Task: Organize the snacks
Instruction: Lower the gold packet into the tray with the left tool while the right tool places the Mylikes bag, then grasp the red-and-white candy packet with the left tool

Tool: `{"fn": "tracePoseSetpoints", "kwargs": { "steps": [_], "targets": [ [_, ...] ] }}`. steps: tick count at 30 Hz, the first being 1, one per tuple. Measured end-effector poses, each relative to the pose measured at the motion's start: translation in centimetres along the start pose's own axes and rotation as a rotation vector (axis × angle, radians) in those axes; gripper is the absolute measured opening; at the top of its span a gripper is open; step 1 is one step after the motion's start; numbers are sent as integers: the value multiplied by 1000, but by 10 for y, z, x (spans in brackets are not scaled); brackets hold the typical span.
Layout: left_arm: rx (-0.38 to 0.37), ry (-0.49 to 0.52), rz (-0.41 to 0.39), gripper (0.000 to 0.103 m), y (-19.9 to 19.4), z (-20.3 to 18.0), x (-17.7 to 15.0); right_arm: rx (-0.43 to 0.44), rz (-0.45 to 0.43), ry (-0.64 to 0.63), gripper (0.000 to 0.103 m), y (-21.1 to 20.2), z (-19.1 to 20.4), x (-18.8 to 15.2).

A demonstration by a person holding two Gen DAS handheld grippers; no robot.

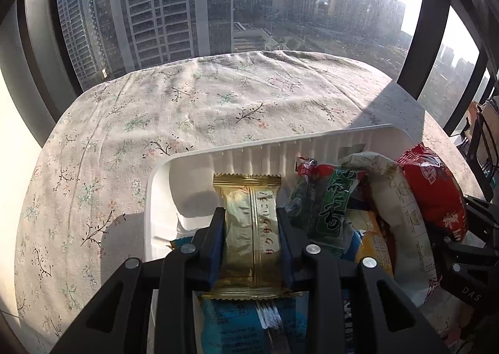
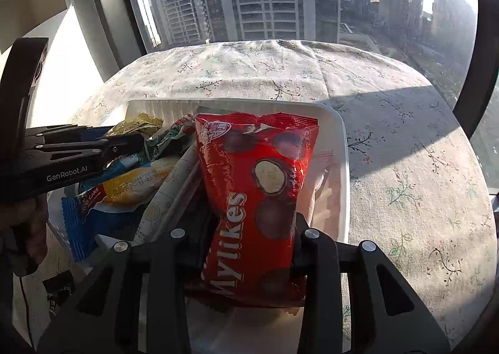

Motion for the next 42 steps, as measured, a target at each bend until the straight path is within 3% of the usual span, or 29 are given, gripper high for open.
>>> {"fn": "tracePoseSetpoints", "kwargs": {
  "steps": [6,10,13,22,25,31,33,38,42],
  "targets": [
    [10,3,32,39,5,1,-3,5,-2,6,33,-1,0,0],
    [-1,-8,31,53,2,3,-5,3,-13,8,34,-4,1,-1],
    [1,-6,22,59,-3,2,-6,3,-26,0,38,-8,2,0],
    [-18,-17,-46,76,-41,0,-8,2,-78,-30,60,-22,3,4],
    [-26,-20,-77,83,-62,0,-15,-1,-95,-55,72,-29,7,5],
    [-28,-32,-105,99,-109,3,-52,-59,-166,-141,78,-56,17,17],
    [-20,-37,-105,103,-124,2,-71,-56,-194,-152,87,-73,21,24],
    [-33,-37,-71,103,-145,-5,-118,-42,-248,-188,95,-119,41,31],
    [-20,-52,-57,103,-162,-15,-155,-91,-296,-289,97,-159,64,18]
  ]
}}
Point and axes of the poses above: each gripper's, at about its wrist camera, not at the fingertips, and y roughly the way its jaws point, z to its left, x to its top, the point moved 8 cm from there along y, roughly the way its jaws point, and after that the axes turned 4 degrees about x, right-handed, at the moved point
